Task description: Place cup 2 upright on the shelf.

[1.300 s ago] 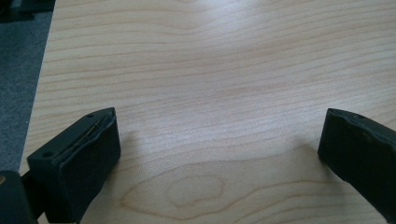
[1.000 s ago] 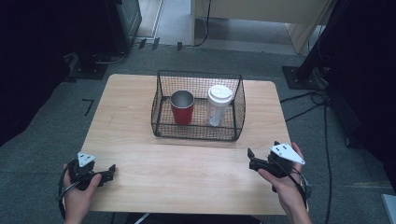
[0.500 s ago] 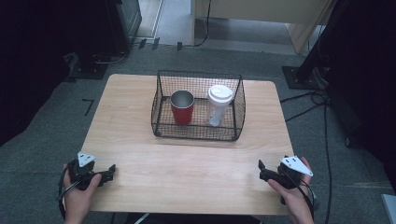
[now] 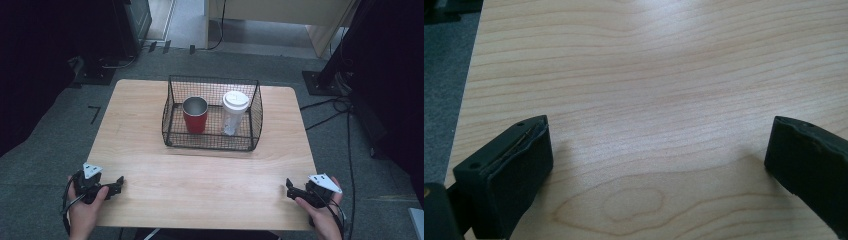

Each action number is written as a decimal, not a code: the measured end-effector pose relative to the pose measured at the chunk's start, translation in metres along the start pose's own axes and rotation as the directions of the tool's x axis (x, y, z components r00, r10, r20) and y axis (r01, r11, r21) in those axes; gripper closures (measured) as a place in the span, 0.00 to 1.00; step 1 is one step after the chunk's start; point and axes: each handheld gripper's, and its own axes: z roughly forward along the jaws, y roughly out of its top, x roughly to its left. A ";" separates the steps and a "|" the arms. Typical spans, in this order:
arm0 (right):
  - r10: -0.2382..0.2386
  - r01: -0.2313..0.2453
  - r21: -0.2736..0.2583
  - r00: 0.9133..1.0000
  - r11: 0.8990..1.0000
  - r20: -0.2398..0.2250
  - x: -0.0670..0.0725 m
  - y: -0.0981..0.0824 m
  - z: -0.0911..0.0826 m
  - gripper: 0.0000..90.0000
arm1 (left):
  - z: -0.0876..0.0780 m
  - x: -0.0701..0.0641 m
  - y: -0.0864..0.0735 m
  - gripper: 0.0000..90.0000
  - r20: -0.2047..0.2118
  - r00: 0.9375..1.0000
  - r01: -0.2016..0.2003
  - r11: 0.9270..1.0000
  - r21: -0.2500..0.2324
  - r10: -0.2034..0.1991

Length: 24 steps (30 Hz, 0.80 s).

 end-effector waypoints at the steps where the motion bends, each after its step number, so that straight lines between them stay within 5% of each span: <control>1: -0.004 0.004 0.011 1.000 1.000 -0.002 0.000 0.000 0.001 0.01 | 0.000 0.000 0.000 0.00 0.001 1.000 -0.001 1.000 0.000 0.001; 9: -0.032 0.033 0.096 0.999 0.995 -0.009 0.002 0.001 0.007 0.00 | 0.000 0.000 0.000 0.00 0.000 1.000 0.000 1.000 0.000 0.000; 24: 0.001 0.007 0.130 0.998 0.991 -0.062 0.002 0.003 0.011 0.00 | 0.000 0.000 0.000 0.00 0.000 1.000 0.000 1.000 -0.001 0.000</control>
